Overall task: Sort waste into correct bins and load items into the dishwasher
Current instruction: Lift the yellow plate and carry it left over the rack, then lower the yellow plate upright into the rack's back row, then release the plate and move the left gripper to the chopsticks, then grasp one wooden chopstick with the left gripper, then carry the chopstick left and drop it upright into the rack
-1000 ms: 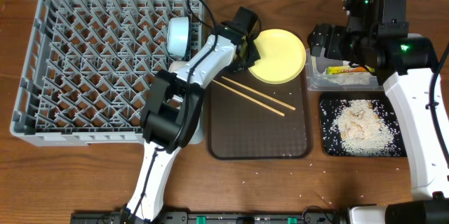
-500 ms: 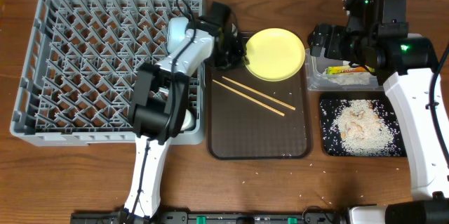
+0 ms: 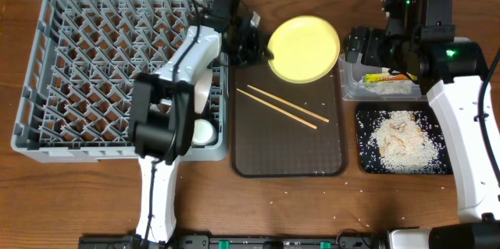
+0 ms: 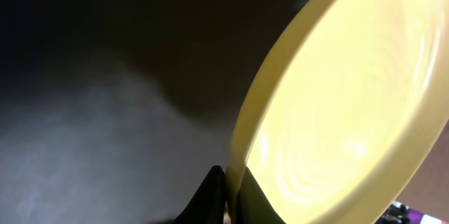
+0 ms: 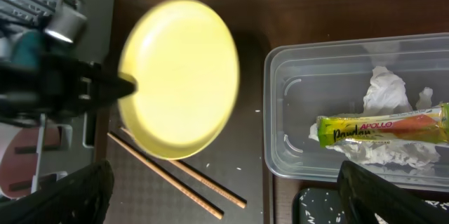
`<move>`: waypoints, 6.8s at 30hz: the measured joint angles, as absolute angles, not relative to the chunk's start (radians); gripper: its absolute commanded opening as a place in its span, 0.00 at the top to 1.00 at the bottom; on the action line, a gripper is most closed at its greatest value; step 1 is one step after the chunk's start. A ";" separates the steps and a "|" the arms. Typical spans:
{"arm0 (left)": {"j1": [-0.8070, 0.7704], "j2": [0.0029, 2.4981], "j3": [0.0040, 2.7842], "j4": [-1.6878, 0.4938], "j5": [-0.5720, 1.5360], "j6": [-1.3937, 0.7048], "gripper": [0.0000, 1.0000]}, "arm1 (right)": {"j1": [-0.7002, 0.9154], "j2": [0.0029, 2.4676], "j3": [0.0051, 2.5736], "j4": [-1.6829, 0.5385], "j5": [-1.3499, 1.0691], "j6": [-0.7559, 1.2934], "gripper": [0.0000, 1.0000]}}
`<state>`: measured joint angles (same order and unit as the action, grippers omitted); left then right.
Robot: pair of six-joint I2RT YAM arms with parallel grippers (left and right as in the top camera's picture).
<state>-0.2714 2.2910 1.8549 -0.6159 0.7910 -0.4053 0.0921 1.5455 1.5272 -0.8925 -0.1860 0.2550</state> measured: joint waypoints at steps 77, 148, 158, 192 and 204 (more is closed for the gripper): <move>-0.126 1.782 1.513 -0.493 -0.640 0.011 0.67 | 0.092 1.546 1.527 -0.892 -0.186 0.255 0.01; -0.704 2.239 1.691 -0.728 -0.033 -1.078 0.81 | 0.092 1.546 1.527 -0.892 -0.186 0.255 0.01; -0.704 2.244 1.695 -0.717 -0.032 -1.080 0.93 | 0.092 1.546 1.527 -0.892 -0.186 0.255 0.01; -0.272 1.642 1.611 -1.061 -0.296 -0.159 0.92 | 0.092 1.546 1.527 -0.892 -0.186 0.255 0.01; -0.196 1.666 1.361 -0.962 -0.314 -0.091 0.92 | 0.092 1.546 1.527 -0.892 -0.186 0.255 0.01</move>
